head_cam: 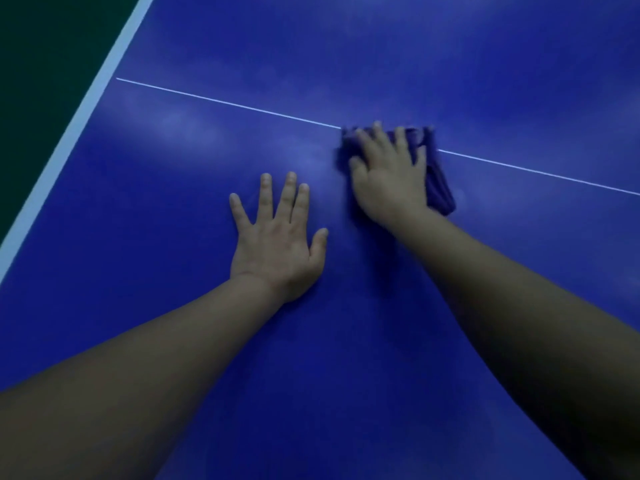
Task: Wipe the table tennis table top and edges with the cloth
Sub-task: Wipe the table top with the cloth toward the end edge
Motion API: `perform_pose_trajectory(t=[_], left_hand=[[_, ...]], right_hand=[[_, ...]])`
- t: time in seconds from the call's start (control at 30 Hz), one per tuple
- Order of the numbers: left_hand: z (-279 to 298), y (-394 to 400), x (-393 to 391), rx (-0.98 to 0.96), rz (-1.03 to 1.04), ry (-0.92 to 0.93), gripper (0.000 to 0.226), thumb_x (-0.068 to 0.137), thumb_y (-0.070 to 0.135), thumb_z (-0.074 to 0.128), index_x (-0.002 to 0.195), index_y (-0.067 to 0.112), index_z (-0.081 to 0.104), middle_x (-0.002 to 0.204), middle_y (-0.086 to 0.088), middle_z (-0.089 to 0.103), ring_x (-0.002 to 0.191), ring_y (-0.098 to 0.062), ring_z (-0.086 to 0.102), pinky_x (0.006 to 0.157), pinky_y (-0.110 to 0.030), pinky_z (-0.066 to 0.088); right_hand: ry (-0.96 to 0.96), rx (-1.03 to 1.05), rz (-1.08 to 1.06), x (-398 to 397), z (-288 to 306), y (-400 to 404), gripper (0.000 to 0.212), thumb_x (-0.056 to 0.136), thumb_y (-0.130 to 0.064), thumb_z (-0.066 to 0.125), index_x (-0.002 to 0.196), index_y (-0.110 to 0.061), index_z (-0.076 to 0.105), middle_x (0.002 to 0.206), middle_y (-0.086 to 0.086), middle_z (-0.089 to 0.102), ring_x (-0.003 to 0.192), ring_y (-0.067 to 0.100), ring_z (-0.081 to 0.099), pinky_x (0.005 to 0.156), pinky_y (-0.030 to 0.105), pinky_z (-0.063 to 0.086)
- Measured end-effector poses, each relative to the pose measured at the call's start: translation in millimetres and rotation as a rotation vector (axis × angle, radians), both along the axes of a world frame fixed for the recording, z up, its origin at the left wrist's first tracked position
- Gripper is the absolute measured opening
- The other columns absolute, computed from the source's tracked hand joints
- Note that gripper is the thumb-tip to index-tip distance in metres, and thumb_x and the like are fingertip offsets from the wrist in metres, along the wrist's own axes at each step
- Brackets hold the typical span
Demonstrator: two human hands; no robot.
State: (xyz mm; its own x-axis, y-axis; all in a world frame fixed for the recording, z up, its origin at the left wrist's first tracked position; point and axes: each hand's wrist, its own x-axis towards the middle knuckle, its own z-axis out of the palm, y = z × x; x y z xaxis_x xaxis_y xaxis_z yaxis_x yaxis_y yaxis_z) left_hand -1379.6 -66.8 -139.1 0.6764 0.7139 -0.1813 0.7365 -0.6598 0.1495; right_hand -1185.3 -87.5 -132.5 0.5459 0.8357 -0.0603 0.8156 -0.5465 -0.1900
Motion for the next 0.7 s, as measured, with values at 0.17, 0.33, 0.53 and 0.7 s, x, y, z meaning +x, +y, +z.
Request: perform_pose_trajectory(t=[0.17, 0.33, 0.53, 0.7], left_hand=[[-1.1, 2.2, -3.9, 0.007, -0.062, -0.011, 0.077, 0.093, 0.062, 0.010, 0.158, 0.021, 0.003, 0.166, 0.001, -0.008, 0.150, -0.031, -0.016, 0.115, -0.068, -0.006], [-0.1, 0.7, -5.9, 0.022, -0.255, -0.022, 0.078, 0.092, 0.062, 0.015, 0.158, 0.021, 0.016, 0.166, 0.001, 0.005, 0.152, -0.031, -0.006, 0.115, -0.068, -0.001], [2.5, -4.6, -0.5, 0.017, -0.276, 0.006, 0.078, 0.091, 0.062, 0.009, 0.158, 0.022, 0.008, 0.166, 0.003, -0.004, 0.151, -0.030, -0.013, 0.116, -0.065, -0.004], [-1.1, -7.7, 2.0, 0.031, -0.272, -0.012, 0.079, 0.090, 0.061, 0.010, 0.158, 0.022, 0.012, 0.166, 0.003, 0.001, 0.152, -0.031, -0.007, 0.117, -0.064, -0.002]], right_hand=[[0.010, 0.002, 0.212, -32.3, 2.8, -133.4, 0.058, 0.093, -0.046, 0.037, 0.148, -0.030, 0.046, 0.160, -0.003, 0.035, 0.150, 0.029, 0.024, 0.120, 0.055, 0.017], [-0.002, -0.002, -0.204, 14.6, 2.1, -161.6, 0.061, 0.093, -0.045, 0.035, 0.150, -0.024, 0.043, 0.162, 0.006, 0.030, 0.151, 0.033, 0.020, 0.121, 0.053, 0.011], [0.079, 0.040, -0.583, 77.7, 6.1, -62.8, 0.057, 0.103, -0.039, 0.032, 0.157, -0.022, 0.027, 0.166, 0.003, 0.016, 0.153, 0.029, 0.006, 0.120, 0.061, 0.002], [-0.003, -0.043, 0.031, 30.5, -1.3, -47.1, 0.057, 0.099, -0.042, 0.035, 0.154, -0.030, 0.032, 0.165, -0.002, 0.024, 0.152, 0.028, 0.015, 0.120, 0.058, 0.008]])
